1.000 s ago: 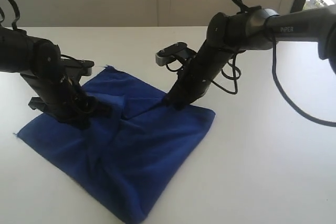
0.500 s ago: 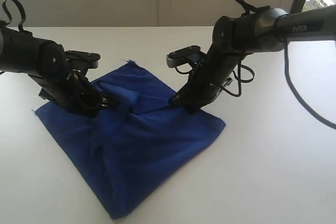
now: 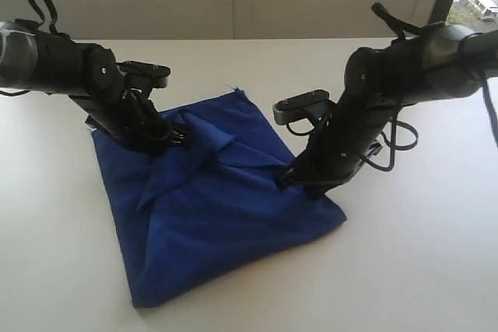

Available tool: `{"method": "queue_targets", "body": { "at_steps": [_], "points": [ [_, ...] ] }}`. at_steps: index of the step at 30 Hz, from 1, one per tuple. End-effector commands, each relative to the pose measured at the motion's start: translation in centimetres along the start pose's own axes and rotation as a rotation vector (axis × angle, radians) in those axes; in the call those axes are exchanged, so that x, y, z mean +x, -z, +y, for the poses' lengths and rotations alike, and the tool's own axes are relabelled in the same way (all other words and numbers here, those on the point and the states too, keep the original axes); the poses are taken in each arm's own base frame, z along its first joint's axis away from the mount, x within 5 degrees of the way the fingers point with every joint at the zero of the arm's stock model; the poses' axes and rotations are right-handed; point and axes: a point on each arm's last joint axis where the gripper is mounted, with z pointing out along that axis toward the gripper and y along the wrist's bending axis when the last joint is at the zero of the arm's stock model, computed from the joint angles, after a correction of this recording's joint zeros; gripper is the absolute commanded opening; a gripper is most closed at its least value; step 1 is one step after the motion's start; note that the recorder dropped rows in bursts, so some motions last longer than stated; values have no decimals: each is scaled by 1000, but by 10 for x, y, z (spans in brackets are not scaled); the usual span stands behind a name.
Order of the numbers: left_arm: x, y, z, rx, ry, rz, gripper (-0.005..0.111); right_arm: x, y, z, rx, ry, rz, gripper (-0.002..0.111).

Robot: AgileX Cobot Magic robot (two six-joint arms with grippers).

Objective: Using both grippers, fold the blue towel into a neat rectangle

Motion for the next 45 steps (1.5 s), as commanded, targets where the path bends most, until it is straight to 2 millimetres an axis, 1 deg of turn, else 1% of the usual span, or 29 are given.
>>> {"method": "queue_targets", "body": {
  "at_steps": [1,3,4,5,9,11,12,13,14,15,17,19,20,21,24,27,28,31,35,38,41,43,45],
  "points": [
    [2,-5,-10,60,-15,32,0,9,9,-1,26,-3,-51,0],
    [4,-1,-11,72,-18,67,0,3,17,-1,38,18,-112,0],
    [3,8,-11,73,-31,68,0,-5,28,0,41,22,-155,0],
    [2,13,-12,75,-33,60,0,-9,34,1,40,22,-179,0],
    [-8,46,-15,80,-37,-15,0,-29,58,3,44,43,-276,0],
    [-10,63,-17,87,-28,-34,0,-37,68,5,41,86,-286,0],
    [-10,65,-18,90,-16,-25,0,-37,67,5,35,101,-268,0],
    [-6,68,-22,108,-2,11,0,-35,63,5,25,106,-231,0],
    [-3,68,-26,118,-7,39,0,-34,59,5,19,110,-205,0],
    [4,65,-39,138,-57,82,0,-31,54,7,5,134,-164,0],
    [12,62,-54,152,-99,110,0,-29,48,9,-36,176,-129,0],
    [20,59,-68,165,-131,125,0,-28,44,13,-80,224,-122,0],
    [28,56,-80,174,-146,144,0,-29,40,17,-130,234,-131,0],
    [33,55,-87,182,-157,158,0,-30,36,18,-150,234,-131,0],
    [49,50,-102,194,-190,203,0,-30,17,15,-152,224,-107,0],
    [64,42,-102,185,-202,258,0,-30,0,12,-147,209,-86,0],
    [67,39,-101,179,-205,264,0,-29,-3,11,-149,197,-73,0],
    [75,28,-97,160,-213,285,0,-27,-6,10,-140,137,-71,0],
    [84,14,-94,146,-218,325,0,-16,-13,9,-137,96,-44,0],
    [84,12,-92,131,-242,325,0,-5,-21,7,-122,59,-32,0],
    [84,12,-91,115,-272,324,0,4,-19,6,-91,16,-68,0],
    [83,11,-88,110,-269,318,0,9,-13,6,-80,12,-86,0],
    [80,11,-81,97,-254,300,0,13,-6,7,-71,-2,-110,0]
  ]
}}
